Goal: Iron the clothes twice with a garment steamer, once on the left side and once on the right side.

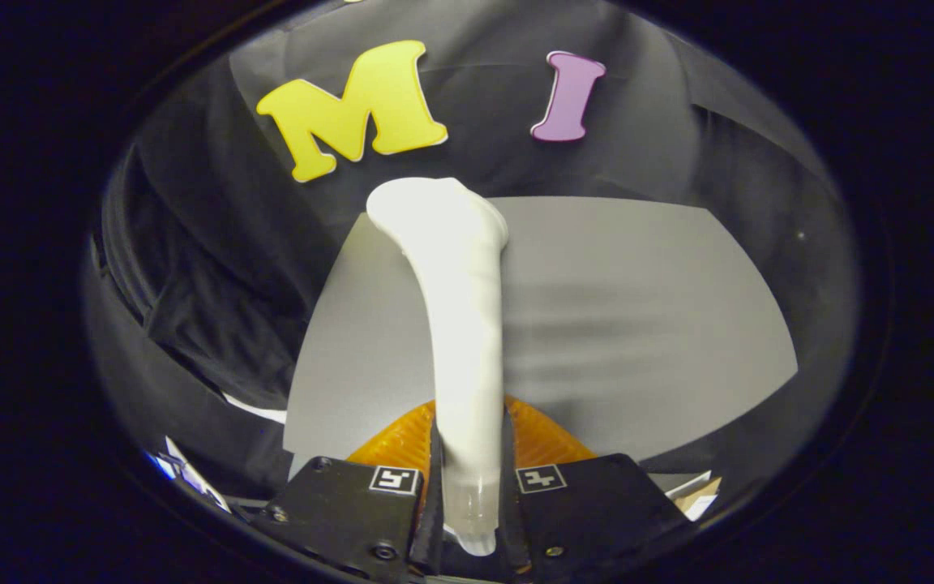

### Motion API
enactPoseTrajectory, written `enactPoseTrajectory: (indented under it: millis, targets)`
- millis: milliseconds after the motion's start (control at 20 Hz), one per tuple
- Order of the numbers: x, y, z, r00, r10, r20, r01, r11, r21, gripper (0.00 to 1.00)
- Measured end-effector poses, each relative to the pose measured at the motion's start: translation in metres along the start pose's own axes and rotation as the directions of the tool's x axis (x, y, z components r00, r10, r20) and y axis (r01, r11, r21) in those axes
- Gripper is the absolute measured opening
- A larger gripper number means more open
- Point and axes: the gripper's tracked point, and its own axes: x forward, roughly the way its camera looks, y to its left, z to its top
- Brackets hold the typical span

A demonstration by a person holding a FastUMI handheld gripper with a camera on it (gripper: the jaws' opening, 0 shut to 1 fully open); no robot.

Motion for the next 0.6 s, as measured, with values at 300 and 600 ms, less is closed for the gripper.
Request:
enactPoseTrajectory:
  millis: [300,600]
  targets:
    - [-0.068,0.018,-0.024,0.971,-0.094,0.218,0.096,0.995,0.001,0.30]
    - [-0.127,0.043,-0.051,0.885,-0.217,0.412,0.232,0.973,0.013,0.30]
